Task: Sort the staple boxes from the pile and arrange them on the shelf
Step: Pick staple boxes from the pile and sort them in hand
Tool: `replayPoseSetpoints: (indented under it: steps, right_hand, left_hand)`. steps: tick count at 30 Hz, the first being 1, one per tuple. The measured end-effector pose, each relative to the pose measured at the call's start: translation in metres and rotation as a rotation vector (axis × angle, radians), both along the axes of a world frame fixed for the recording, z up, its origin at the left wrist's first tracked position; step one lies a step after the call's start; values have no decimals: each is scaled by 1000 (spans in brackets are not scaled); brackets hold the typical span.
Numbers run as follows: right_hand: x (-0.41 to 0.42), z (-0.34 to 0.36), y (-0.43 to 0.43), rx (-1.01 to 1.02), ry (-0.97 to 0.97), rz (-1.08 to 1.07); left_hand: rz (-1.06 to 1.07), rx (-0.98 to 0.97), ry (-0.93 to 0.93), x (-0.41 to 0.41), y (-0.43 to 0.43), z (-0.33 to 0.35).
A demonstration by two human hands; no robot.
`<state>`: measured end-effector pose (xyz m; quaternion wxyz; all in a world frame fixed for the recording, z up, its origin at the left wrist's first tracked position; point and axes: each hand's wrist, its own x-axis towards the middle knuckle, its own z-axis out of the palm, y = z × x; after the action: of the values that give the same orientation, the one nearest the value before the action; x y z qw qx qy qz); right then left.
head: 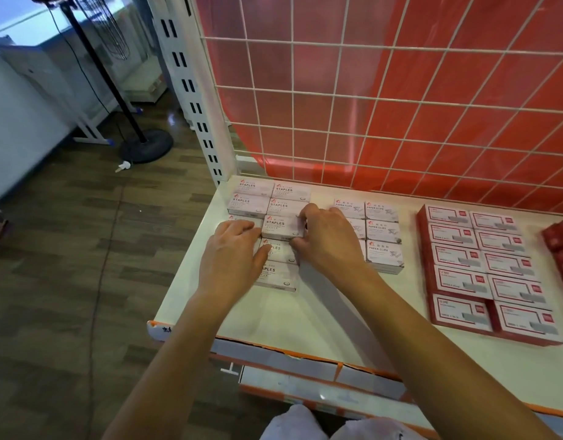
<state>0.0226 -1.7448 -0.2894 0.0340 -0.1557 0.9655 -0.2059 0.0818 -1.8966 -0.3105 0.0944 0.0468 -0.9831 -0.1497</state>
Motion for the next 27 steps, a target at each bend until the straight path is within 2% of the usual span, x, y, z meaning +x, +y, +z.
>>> replayPoseSetpoints:
  steps: [4, 7, 13, 22, 27]
  right_hand:
    - [0, 4, 4, -22, -19, 23]
    - [4, 5, 11, -29, 49, 31]
    - [11, 10, 47, -108, 132, -76]
    - [23, 13, 115, 11, 173, -170]
    - [30, 14, 171, -1, 187, -207]
  left_hand:
    - [29, 18, 16, 1, 5, 5]
    - [29, 33, 59, 1, 14, 11]
    - [-8, 28, 108, -6, 41, 17]
    - [-238, -21, 144, -30, 128, 27]
    - [-376, -38, 205, -39, 193, 33]
